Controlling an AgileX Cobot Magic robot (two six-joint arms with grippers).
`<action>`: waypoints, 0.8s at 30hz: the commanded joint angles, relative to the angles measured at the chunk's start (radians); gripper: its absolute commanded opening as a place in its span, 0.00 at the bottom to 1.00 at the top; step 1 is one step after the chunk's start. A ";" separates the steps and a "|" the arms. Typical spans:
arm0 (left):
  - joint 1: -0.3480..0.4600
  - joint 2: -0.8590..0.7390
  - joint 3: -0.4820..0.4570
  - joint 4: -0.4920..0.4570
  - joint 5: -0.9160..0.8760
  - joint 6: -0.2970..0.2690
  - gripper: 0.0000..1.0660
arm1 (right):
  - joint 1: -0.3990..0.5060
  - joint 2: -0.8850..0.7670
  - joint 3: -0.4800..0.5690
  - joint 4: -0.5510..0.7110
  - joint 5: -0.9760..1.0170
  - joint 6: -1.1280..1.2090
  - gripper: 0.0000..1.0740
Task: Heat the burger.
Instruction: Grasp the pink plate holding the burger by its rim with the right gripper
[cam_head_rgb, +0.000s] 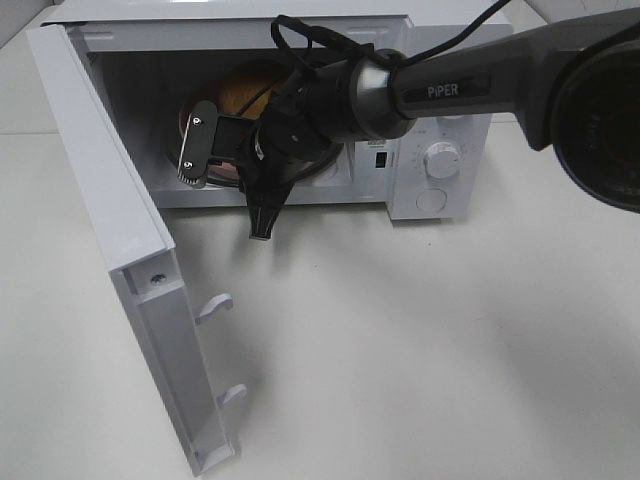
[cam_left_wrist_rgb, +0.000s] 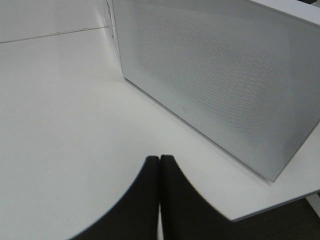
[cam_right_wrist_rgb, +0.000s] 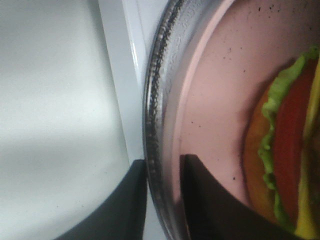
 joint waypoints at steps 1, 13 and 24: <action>0.003 -0.022 0.003 -0.004 -0.013 0.000 0.00 | -0.009 -0.001 0.003 0.025 0.045 0.015 0.00; 0.003 -0.022 0.003 -0.004 -0.013 0.000 0.00 | -0.009 -0.039 0.003 0.085 0.054 -0.049 0.00; 0.003 -0.022 0.003 -0.004 -0.013 0.000 0.00 | -0.009 -0.074 0.003 0.108 0.095 -0.115 0.00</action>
